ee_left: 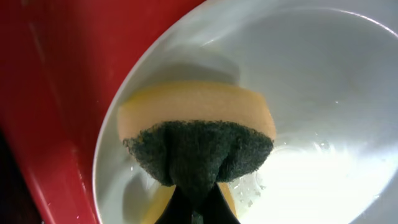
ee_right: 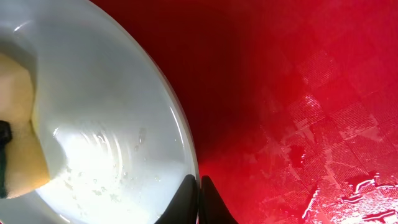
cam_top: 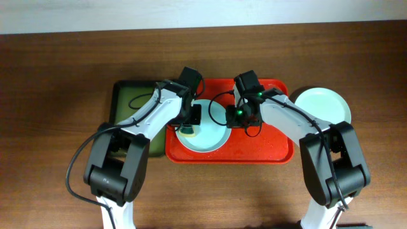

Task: Clean dirty plates on tray and stack at the side
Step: 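Scrub the light-blue plate with the sponge while right gripper holds its rim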

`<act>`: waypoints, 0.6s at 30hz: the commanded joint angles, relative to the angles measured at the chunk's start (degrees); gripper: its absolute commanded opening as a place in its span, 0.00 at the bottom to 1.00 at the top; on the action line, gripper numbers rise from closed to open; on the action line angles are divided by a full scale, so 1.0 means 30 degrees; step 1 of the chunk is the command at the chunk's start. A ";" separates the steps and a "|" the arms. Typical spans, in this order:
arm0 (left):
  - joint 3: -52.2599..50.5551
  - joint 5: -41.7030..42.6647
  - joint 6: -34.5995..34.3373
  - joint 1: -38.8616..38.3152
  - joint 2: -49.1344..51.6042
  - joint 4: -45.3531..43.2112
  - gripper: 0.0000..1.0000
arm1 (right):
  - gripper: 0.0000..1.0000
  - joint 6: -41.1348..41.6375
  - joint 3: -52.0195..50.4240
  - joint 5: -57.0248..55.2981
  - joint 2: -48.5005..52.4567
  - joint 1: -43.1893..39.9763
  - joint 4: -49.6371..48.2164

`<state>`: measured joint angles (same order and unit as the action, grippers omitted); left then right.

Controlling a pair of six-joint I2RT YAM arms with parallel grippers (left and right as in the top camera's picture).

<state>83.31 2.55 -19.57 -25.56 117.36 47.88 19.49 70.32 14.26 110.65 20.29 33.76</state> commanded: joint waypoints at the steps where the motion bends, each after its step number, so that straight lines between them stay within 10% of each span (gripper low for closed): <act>1: -0.0226 -0.0160 -0.0262 -0.0109 0.1807 -0.0299 0.00 | 0.04 0.0102 -0.0350 -0.0335 0.0160 0.0124 0.0095; 9: 0.0597 0.8014 0.1428 -0.0102 0.2120 -0.0590 0.00 | 0.04 0.0102 -0.0350 -0.0328 0.0160 0.0124 0.0117; 18: 0.4430 -0.0933 0.0758 -0.0022 0.1129 0.3869 0.00 | 0.04 0.0095 -0.0350 -0.0335 0.0160 0.0124 0.0160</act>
<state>97.76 3.53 -16.29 -25.45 122.08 59.90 19.49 70.26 13.80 110.63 20.25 34.00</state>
